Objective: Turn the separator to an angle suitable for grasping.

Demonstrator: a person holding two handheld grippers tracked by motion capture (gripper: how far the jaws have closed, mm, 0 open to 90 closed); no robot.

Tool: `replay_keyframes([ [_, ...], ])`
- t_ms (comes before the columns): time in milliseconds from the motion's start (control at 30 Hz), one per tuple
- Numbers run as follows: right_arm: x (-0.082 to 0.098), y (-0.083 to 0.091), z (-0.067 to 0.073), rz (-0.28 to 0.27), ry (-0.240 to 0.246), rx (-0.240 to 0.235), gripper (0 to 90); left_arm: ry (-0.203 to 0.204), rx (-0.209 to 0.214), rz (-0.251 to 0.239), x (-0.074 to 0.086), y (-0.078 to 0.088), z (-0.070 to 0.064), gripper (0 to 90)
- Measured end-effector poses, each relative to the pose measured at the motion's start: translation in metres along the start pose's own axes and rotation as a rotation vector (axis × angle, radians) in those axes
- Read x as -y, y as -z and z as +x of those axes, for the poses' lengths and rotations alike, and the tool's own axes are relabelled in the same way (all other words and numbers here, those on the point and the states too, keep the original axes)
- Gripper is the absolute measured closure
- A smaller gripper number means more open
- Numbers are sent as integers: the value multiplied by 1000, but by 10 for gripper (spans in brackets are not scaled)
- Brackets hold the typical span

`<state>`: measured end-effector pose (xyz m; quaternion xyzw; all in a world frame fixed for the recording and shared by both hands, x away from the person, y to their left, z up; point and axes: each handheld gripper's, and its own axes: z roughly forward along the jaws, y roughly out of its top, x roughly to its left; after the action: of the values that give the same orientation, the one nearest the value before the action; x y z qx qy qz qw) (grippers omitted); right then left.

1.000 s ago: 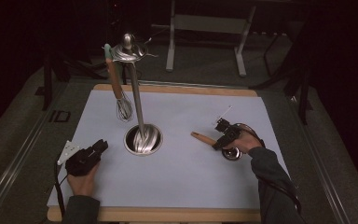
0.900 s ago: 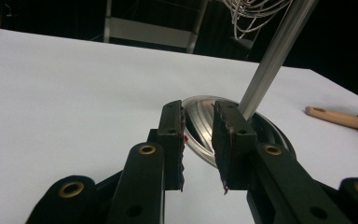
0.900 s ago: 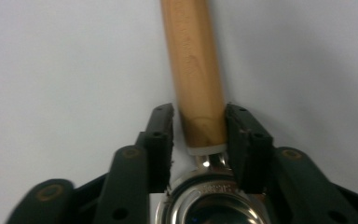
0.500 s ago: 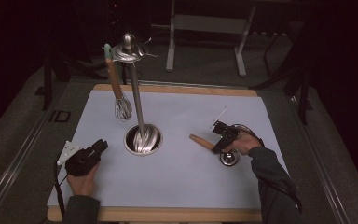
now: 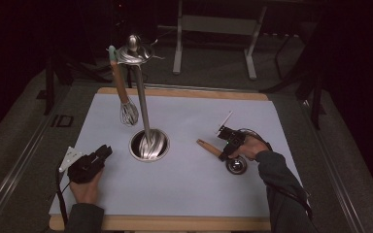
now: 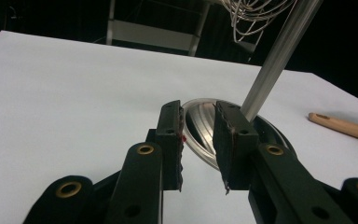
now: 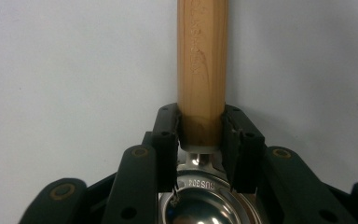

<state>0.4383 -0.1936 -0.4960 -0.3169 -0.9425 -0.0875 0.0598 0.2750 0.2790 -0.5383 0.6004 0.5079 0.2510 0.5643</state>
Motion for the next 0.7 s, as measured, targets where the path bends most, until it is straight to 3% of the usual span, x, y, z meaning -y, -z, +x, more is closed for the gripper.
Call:
replay_keyframes([
  [67,1,1,-1,-26,-2,-3,621,1,0,0,0,0,0,729],
  [233,2,0,-1,-30,-3,-5,579,-1,1,2,0,0,0,729],
  [300,1,0,0,-22,6,6,600,-1,1,2,0,0,0,728],
  [400,-1,-1,2,-22,9,-28,633,1,1,1,0,0,0,729],
  [567,-4,-2,5,-8,2,-23,669,0,2,0,0,0,0,729],
  [700,-7,-3,11,8,-11,15,687,-2,2,1,0,0,0,729],
])
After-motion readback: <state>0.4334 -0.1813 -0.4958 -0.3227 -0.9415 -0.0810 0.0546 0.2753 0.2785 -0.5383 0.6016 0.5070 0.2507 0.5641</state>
